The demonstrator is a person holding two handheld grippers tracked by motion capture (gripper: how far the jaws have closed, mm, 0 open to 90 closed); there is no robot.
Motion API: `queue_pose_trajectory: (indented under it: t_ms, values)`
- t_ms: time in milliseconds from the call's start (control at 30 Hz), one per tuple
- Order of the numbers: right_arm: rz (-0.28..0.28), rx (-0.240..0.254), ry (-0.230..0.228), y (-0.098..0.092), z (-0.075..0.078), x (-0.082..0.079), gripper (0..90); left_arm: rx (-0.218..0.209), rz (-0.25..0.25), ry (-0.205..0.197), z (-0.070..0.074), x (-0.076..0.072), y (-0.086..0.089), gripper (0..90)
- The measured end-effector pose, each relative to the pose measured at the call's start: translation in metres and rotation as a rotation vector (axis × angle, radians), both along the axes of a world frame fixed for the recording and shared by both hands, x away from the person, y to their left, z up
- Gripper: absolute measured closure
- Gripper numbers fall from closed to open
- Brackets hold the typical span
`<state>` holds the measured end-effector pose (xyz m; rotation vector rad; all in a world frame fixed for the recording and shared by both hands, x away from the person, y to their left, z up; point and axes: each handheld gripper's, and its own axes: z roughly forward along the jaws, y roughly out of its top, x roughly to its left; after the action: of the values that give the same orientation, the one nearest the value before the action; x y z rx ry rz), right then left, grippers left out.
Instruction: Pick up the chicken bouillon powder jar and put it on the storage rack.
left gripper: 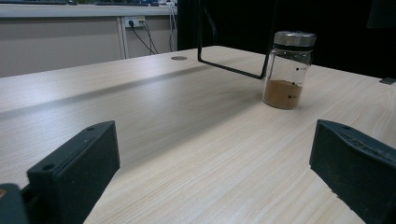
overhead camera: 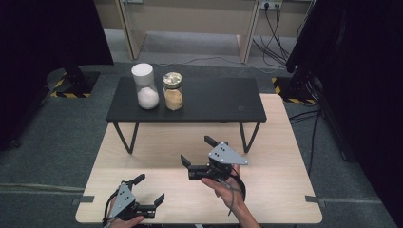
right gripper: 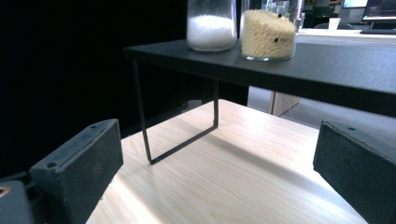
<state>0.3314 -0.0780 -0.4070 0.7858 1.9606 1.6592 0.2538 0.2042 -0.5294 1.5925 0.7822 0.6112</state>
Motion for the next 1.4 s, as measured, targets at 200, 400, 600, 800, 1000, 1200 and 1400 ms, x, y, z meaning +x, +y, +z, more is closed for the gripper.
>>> queue_pose_trajectory:
  t_ms: [200,400,600,800,1000,1200,1400]
  values:
    - [0.002,-0.008,-0.002,0.001,-0.009,-0.004,1.9,-0.001,-0.001,0.001,0.000,0.000,0.000,1.0]
    - [0.007,-0.009,0.011,0.002,-0.018,-0.006,1.9,-0.004,0.000,0.002,0.000,0.000,0.000,1.0]
    - [0.012,-0.016,0.019,0.002,-0.025,-0.007,1.9,-0.005,-0.002,0.001,0.001,0.000,0.000,1.0]
    - [0.015,-0.022,0.031,0.004,-0.034,-0.008,2.0,-0.006,-0.004,0.000,0.001,-0.001,0.000,1.0]
    - [0.027,-0.026,0.041,0.004,-0.043,-0.011,1.9,-0.011,-0.004,0.001,0.001,0.000,0.000,1.0]
    - [0.029,-0.037,0.045,0.004,-0.051,-0.015,2.0,-0.013,-0.001,0.002,0.001,0.000,0.001,1.0]
    - [0.038,-0.055,0.039,0.006,-0.058,-0.020,2.0,-0.017,0.001,0.003,0.001,0.000,0.001,1.0]
